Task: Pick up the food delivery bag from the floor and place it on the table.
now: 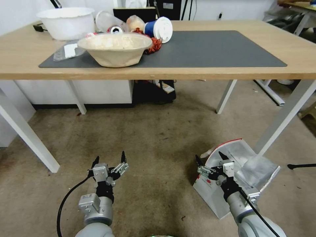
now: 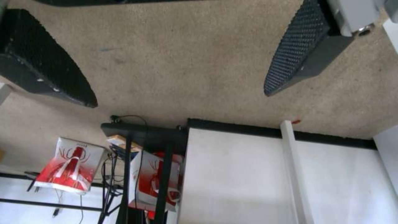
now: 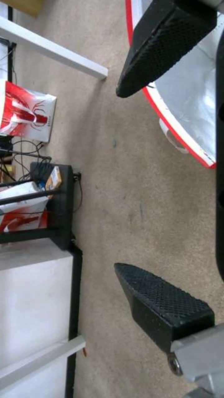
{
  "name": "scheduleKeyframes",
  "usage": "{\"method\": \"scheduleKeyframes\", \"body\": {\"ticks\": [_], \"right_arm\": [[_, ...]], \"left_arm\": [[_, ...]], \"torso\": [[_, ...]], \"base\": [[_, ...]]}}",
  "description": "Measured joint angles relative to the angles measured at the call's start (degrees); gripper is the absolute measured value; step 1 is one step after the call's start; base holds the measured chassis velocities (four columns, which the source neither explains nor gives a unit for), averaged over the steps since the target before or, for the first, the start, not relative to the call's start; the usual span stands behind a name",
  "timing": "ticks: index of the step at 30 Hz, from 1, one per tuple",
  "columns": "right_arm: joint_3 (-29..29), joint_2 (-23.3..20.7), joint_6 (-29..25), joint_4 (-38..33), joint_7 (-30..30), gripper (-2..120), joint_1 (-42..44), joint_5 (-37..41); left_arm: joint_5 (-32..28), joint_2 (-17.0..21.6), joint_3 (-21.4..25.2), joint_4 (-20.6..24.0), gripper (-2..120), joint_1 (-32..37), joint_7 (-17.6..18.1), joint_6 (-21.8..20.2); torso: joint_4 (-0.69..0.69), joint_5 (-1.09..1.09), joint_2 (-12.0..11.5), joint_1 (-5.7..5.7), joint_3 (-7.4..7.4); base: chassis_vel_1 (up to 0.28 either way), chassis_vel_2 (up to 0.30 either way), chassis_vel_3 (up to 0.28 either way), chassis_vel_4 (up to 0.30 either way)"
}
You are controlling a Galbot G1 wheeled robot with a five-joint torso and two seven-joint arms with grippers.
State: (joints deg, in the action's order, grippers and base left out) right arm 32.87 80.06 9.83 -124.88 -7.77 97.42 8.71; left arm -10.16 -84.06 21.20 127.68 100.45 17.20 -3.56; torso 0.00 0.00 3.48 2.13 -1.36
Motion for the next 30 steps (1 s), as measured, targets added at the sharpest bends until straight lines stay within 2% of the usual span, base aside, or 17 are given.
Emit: {"method": "scheduleKeyframes", "body": {"ticks": [7, 22, 30], "right_arm": [[0.15, -0.08, 0.0, 0.07, -0.54, 100, 0.12, 0.0], [0.21, -0.05, -0.02, 0.2, -0.65, 100, 0.34, -0.13], [0.31, 0.12, -1.41, -0.46, 0.81, 100, 0.76, -2.36]], "left_arm": [[-0.03, -0.03, 0.02, -0.1, 100, 0.04, 0.02, 0.17], [-0.09, -0.05, 0.12, -0.23, 100, 0.08, 0.13, 0.4], [-0.4, 0.45, 0.88, -0.92, 100, -0.11, 0.14, 3.03]], "torso": [[0.0, 0.0, -1.48, -0.07, 1.37], [0.0, 0.0, -2.07, -0.21, 1.36], [0.0, 0.0, -1.85, -0.18, 1.36]], "base": [[0.0, 0.0, 0.0, 0.0], [0.0, 0.0, 0.0, 0.0], [0.0, 0.0, 0.0, 0.0]]}}
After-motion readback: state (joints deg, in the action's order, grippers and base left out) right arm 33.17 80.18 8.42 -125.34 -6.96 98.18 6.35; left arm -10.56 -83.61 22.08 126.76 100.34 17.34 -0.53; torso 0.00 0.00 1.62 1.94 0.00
